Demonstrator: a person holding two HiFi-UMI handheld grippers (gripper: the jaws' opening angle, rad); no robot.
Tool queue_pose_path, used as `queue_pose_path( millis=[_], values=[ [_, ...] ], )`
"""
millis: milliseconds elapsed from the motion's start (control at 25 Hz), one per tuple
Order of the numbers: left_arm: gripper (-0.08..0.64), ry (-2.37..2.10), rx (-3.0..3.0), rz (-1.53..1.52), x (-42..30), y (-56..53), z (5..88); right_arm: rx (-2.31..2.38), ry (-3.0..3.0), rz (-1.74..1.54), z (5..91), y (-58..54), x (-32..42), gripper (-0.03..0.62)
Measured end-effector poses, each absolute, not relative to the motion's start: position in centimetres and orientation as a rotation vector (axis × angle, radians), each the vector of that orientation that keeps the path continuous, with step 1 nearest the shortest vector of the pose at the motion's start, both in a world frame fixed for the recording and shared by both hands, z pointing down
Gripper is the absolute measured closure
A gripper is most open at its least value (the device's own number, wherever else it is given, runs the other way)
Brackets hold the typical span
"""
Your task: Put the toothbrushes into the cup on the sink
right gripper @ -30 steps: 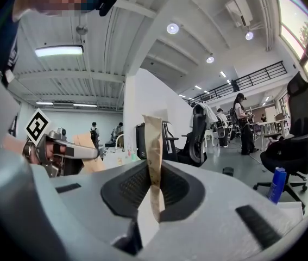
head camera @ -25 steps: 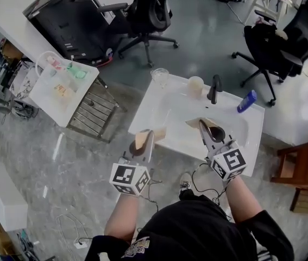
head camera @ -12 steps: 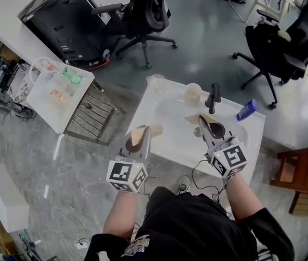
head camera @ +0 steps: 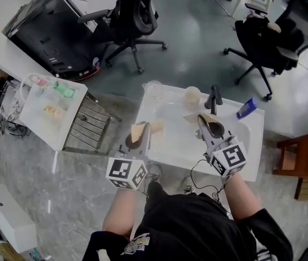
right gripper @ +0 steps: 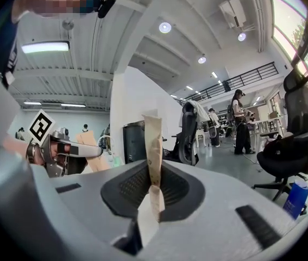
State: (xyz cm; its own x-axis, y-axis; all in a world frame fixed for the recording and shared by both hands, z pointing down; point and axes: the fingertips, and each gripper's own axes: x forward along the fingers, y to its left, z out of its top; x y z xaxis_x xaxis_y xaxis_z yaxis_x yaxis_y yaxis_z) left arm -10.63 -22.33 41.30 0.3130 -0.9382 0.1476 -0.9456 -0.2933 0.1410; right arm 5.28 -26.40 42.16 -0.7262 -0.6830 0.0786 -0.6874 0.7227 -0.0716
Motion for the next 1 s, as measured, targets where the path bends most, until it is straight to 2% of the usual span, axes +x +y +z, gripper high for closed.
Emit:
queue_pose_path(
  millis=[440, 1000],
  values=[
    [0.525, -1.546, 2.517, 0.033, -15.8, -28.7, 40.6, 1.404, -2.756, 0.126, 41.1, -28.8, 1.8, 0.555],
    [0.525, -1.398, 2.656, 0.059, -17.1, -36.7, 41.7, 1.615, -2.618, 0.114, 41.3, -30.8, 0.8, 0.555]
  ],
)
